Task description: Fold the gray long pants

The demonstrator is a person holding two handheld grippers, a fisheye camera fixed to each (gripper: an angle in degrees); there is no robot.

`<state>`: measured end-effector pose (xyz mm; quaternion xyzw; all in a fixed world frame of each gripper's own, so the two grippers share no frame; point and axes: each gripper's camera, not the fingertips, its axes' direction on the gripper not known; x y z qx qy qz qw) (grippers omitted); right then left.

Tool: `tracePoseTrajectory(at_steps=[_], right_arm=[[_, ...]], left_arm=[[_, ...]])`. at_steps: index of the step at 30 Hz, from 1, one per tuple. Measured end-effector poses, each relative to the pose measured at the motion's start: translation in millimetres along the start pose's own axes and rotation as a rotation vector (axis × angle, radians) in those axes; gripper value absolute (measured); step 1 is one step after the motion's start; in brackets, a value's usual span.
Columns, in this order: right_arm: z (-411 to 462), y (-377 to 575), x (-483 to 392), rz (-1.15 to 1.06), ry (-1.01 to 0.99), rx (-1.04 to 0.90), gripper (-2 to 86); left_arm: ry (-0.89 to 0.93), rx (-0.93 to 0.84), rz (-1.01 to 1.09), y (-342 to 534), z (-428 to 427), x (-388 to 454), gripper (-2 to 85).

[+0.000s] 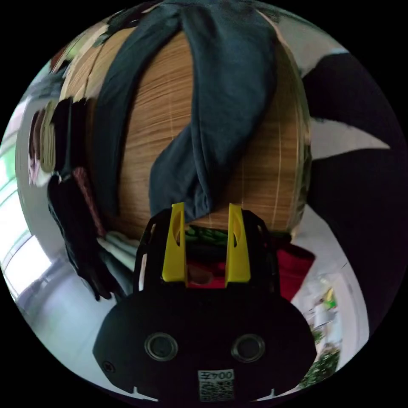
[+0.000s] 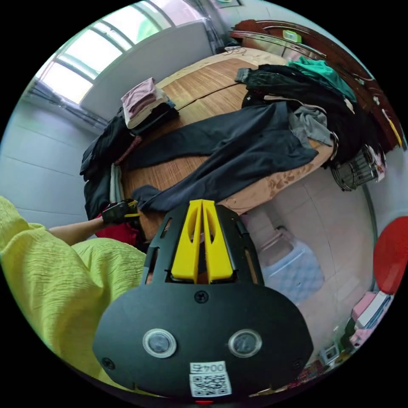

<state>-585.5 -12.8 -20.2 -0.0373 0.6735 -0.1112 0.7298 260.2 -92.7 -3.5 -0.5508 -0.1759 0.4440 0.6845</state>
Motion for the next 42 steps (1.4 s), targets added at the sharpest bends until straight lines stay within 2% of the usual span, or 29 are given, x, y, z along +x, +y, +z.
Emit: tracePoseTrajectory(at_steps=[6,9,11,14,16,18,19,22,24,26,27,31,33,36,40,42], right_arm=[[-28,85,-55,0.133,0.057,0.052,-0.8],[-40,120,-72,0.212,0.079,0.067,-0.8],[-47,137,-79,0.254,0.084,0.076,-0.8],[-55,157,-88,0.286,0.097,0.079,-0.8],[-60,166,-93,0.293,0.093,0.093,-0.8],[-60,168,-96,0.297,0.078,0.101,-0.8],[-59,168,-98,0.298,0.072,0.107,-0.8],[-57,166,-106,0.286,0.056,0.12,-0.8],[-56,166,-112,0.274,0.053,0.127,-0.8],[-55,167,-118,0.266,0.055,0.134,-0.8],[-54,169,-122,0.267,0.056,0.136,-0.8],[-45,178,-132,0.278,0.043,0.124,-0.8],[-41,182,-138,0.273,0.05,0.106,-0.8],[-37,188,-147,0.263,0.08,0.089,-0.8],[-27,199,-150,0.288,0.088,0.085,-0.8],[-20,201,-148,0.314,0.083,0.085,-0.8]], left_arm=[[-0.174,-0.096,0.308,23,12,-33,13.5],[-0.219,-0.113,0.383,34,5,-59,12.0],[-0.189,-0.122,0.428,40,-5,-75,9.3],[-0.193,-0.082,0.336,51,-35,-124,4.2],[-0.055,-0.046,0.249,61,-63,-171,3.2],[0.185,0.017,0.163,80,-109,-244,2.5],[0.245,0.036,0.162,87,-122,-263,2.4],[0.644,0.15,0.206,122,-188,-356,2.5],[1.053,0.299,0.234,153,-228,-432,2.8],[1.21,0.368,0.226,169,-239,-482,3.0],[1.244,0.346,0.201,173,-233,-508,3.1],[1.202,0.132,-0.024,159,-171,-563,3.6],[1.15,-0.017,-0.247,147,-121,-585,4.3],[1.034,-0.145,-0.317,141,-100,-583,6.5],[0.837,-0.169,-0.313,133,-117,-581,8.1],[0.761,-0.057,-0.355,128,-152,-585,7.9]])
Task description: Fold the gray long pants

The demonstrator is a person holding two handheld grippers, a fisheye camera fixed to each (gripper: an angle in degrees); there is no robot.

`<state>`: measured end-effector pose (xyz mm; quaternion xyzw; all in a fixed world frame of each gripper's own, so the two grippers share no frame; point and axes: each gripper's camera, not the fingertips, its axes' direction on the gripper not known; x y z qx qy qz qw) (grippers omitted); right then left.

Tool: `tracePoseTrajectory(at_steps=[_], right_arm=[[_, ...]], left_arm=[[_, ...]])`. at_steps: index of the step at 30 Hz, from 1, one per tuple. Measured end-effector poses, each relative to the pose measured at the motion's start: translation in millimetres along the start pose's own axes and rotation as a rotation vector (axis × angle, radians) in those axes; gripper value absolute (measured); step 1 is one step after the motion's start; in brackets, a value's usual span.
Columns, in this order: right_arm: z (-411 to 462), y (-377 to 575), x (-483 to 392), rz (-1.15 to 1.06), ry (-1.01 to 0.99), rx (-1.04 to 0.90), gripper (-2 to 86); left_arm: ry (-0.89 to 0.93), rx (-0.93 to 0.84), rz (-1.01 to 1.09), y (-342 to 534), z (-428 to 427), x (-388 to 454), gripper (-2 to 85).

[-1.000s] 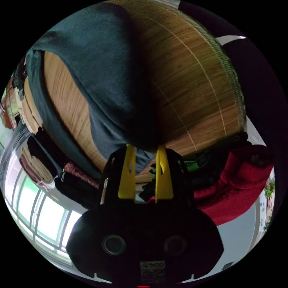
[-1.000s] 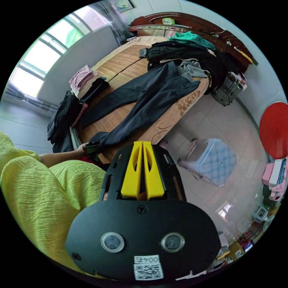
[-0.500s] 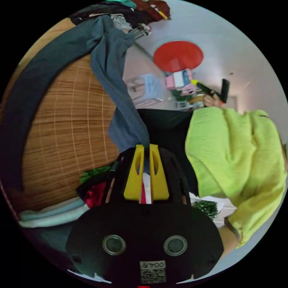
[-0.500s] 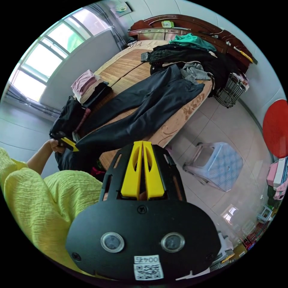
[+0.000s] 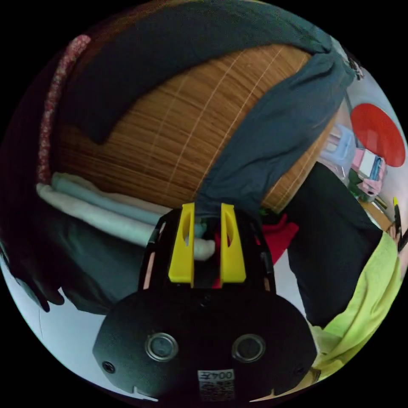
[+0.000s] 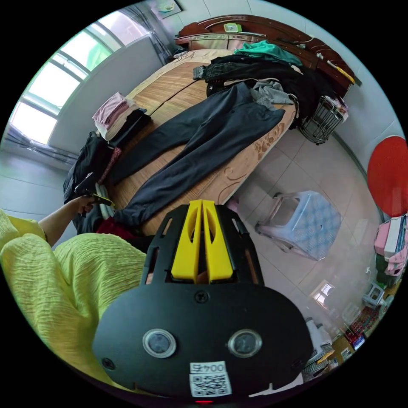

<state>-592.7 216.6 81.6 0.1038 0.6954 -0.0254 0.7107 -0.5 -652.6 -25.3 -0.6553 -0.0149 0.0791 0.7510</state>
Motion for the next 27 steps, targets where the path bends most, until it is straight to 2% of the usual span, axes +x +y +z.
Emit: tracePoseTrajectory(at_steps=[3,5,7,9,10,13,15,21,27], right_arm=[[14,3,0,0.038,-0.027,0.004,-0.8],[24,4,-4,0.045,-0.041,-0.003,-0.8],[39,4,-12,0.024,-0.038,-0.022,-0.8],[46,4,-19,0.005,-0.029,-0.025,-0.8],[47,4,-22,-0.002,-0.027,-0.011,-0.8],[53,8,-22,-0.006,-0.034,0.035,-0.8],[66,11,-16,0.026,-0.03,0.034,-0.8],[117,6,14,0.173,-0.086,0.034,-0.7],[175,-49,32,0.116,-0.05,0.046,0.5]], left_arm=[[0.087,0.157,0.077,-1,-17,52,7.3],[0.099,0.178,0.166,-9,-2,93,7.0],[0.019,0.101,0.225,-24,39,128,6.7],[-0.101,-0.191,0.239,-39,119,150,5.5],[-0.118,-0.207,0.247,-38,128,155,5.0],[-0.087,0.004,0.196,-26,106,173,2.8],[0.028,0.193,0.117,-8,82,180,1.9],[0.185,0.289,0.004,-3,106,212,1.0],[0.241,0.33,-0.105,-6,150,260,0.9]])
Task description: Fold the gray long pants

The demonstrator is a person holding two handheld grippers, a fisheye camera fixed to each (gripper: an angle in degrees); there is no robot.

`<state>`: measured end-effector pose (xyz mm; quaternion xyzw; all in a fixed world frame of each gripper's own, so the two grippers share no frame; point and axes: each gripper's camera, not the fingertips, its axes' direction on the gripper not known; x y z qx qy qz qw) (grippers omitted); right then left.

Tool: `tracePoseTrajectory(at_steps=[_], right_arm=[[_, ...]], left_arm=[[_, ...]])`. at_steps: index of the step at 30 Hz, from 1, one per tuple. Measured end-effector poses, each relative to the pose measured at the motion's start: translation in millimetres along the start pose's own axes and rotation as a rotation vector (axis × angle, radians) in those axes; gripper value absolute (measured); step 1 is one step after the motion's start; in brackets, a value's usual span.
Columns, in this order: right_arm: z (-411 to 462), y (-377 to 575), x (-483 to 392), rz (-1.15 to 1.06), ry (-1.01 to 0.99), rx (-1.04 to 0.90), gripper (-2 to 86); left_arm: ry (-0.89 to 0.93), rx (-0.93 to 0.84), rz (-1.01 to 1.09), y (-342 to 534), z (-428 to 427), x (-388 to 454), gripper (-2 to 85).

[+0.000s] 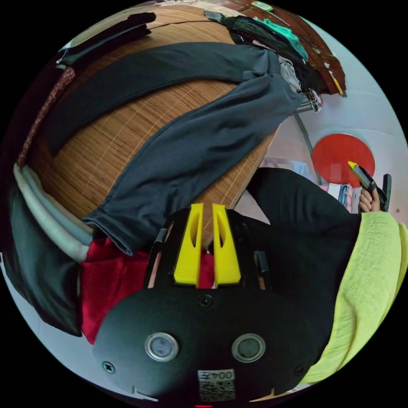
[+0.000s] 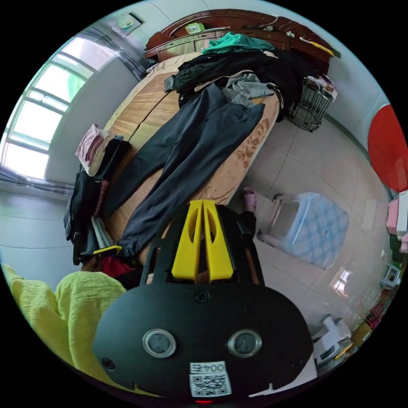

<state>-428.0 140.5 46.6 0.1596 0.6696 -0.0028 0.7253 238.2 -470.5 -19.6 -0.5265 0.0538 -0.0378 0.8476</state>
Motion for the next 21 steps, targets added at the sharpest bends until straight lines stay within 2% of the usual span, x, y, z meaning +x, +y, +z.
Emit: tracePoseTrajectory(at_steps=[5,10,16,21], right_arm=[[55,-72,2,-0.15,0.041,0.02,4.3],[145,-192,15,-0.266,0.061,-0.047,5.0],[266,-321,-3,-0.45,0.156,-0.035,4.7],[371,-381,-46,-0.592,0.207,0.013,3.2]], left_arm=[[-0.022,0.025,-0.159,-4,62,30,1.0],[-0.118,0.031,-0.246,-62,118,92,0.9],[-0.344,0.138,-0.16,-220,163,174,0.9],[-0.568,0.259,-0.091,-358,208,210,0.9]])
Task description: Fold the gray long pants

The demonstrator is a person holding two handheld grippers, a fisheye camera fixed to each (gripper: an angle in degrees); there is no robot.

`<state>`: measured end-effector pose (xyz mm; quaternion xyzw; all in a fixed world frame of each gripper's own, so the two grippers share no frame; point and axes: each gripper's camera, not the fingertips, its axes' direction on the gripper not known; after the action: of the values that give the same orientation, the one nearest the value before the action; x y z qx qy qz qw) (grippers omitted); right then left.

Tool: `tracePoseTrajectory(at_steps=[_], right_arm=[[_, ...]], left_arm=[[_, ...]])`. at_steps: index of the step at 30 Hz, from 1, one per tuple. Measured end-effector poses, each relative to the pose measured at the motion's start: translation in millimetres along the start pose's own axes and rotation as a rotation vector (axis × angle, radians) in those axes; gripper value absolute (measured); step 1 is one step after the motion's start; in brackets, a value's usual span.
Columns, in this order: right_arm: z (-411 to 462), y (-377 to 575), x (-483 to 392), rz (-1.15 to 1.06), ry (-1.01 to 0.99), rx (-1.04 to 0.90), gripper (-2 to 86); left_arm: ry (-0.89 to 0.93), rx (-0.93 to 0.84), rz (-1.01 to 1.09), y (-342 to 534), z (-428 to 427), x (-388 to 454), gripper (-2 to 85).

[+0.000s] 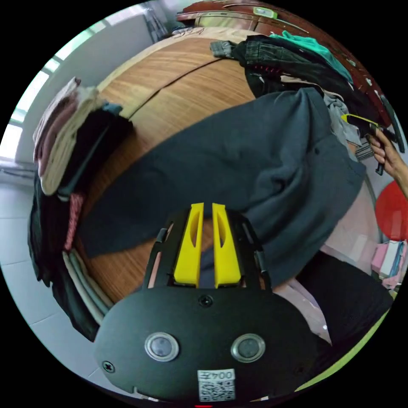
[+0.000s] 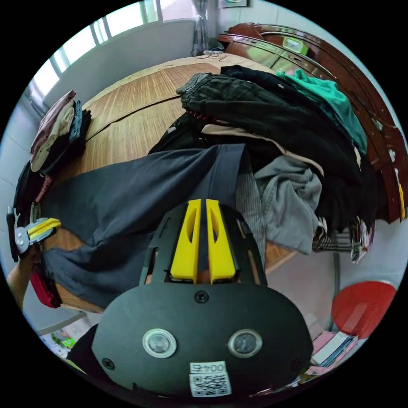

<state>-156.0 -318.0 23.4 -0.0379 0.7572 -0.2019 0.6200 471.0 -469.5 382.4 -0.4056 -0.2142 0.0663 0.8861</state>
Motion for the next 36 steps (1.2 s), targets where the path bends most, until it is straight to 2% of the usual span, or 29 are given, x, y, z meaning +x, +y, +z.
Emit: tracePoseTrajectory(at_steps=[5,6,9,12,16,19,22,24,27,30,34,36], right_arm=[[111,-22,-29,-0.16,0.138,-0.097,0.3],[135,-23,-27,-0.193,0.167,-0.128,-0.1],[161,-24,-28,-0.223,0.159,-0.074,-0.3],[185,-16,-39,-0.247,0.187,-0.064,0.6],[170,21,-27,-0.104,0.024,0.02,5.9],[159,84,2,0.135,-0.125,0.049,7.9],[173,171,28,0.42,-0.22,-0.006,8.7],[191,226,33,0.558,-0.235,-0.064,9.2],[226,302,28,0.756,-0.289,-0.159,10.2],[264,350,14,0.896,-0.368,-0.191,11.4],[318,379,-4,1.009,-0.502,-0.163,13.6],[336,383,-12,1.021,-0.505,-0.152,13.8]], left_arm=[[-0.007,-0.094,-0.006,-44,99,23,1.1],[0.002,-0.062,0.018,-44,110,23,1.2],[-0.02,0.06,-0.009,-48,111,7,1.2],[-0.022,0.066,0.019,-57,107,2,1.0],[-0.064,0.112,0.004,-26,65,-14,0.8],[0.034,0.178,-0.148,53,11,-61,1.0],[0.176,0.121,-0.432,175,-20,-116,1.3],[0.278,0.036,-0.749,297,-32,-153,1.8],[0.307,-0.038,-1.086,434,-50,-182,2.8],[0.298,-0.006,-1.281,509,-72,-211,5.1],[0.322,0.04,-1.397,543,-79,-252,8.6],[0.346,0.077,-1.446,556,-84,-272,10.4]])
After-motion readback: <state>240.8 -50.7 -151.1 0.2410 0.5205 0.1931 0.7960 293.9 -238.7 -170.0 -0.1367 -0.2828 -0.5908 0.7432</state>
